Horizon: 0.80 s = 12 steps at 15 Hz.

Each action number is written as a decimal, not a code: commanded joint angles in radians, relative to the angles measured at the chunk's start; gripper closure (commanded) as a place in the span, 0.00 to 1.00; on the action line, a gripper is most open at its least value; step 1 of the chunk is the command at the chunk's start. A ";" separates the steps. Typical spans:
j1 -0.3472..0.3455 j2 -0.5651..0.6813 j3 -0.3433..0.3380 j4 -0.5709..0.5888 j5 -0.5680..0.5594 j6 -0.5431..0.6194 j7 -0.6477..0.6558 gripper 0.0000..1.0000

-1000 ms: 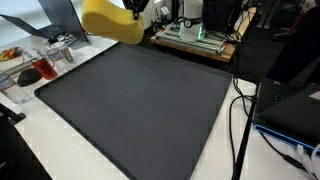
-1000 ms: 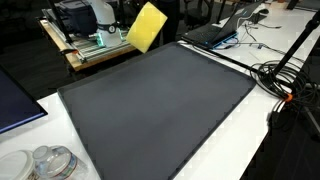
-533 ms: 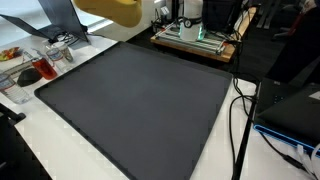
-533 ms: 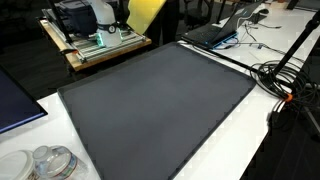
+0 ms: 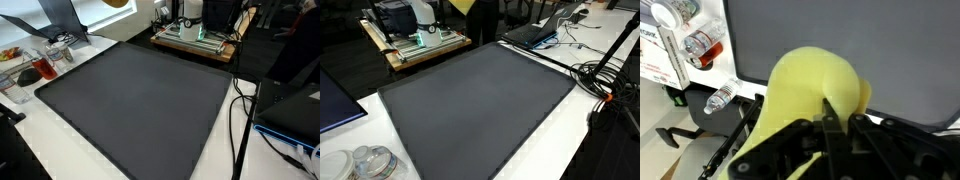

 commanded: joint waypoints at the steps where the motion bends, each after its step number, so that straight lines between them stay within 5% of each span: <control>1: 0.003 -0.004 0.011 0.030 -0.058 0.004 0.000 0.94; 12: -0.002 -0.005 0.021 0.041 -0.101 0.144 0.017 0.94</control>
